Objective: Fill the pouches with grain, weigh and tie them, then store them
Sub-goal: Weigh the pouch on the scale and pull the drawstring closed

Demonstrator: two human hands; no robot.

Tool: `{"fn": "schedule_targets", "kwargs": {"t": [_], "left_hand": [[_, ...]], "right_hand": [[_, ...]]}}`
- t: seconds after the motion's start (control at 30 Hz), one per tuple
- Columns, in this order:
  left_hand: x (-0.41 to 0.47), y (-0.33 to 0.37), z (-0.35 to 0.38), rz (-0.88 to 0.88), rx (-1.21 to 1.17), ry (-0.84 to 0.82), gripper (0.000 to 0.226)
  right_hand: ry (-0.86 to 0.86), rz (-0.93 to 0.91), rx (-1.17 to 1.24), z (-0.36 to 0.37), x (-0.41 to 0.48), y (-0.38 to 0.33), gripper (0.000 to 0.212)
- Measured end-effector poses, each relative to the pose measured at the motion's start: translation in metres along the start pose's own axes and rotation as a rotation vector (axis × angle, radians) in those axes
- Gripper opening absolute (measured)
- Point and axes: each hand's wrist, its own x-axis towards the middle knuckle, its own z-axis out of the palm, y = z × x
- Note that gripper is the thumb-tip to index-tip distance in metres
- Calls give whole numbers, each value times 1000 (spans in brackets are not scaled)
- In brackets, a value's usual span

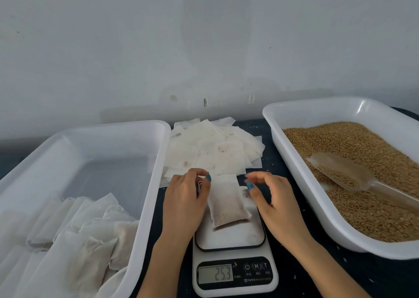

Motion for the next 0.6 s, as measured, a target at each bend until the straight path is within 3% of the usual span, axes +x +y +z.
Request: {"fn": "schedule_targets", "kwargs": {"t": [0.1,0.2,0.27,0.47,0.6], "left_hand": [[-1,5,-1,24,17,-37,16],[-1,12,-2,-3,-176,-63,12],[-2,18,-4,5,-276,-38,6],[-7,38,-15,90,-357,81,4],[-15,52,-34,147,-172,162,5]], "right_hand": [[-18,-15,-11,2,0,-1,32],[-114,-12,62,2,-1,-6,61],[-166,-6,144,2,-1,-10,69],[-14,-109,226,-1,3,-21,32],[-141,-54,337,4,13,-32,19]]}}
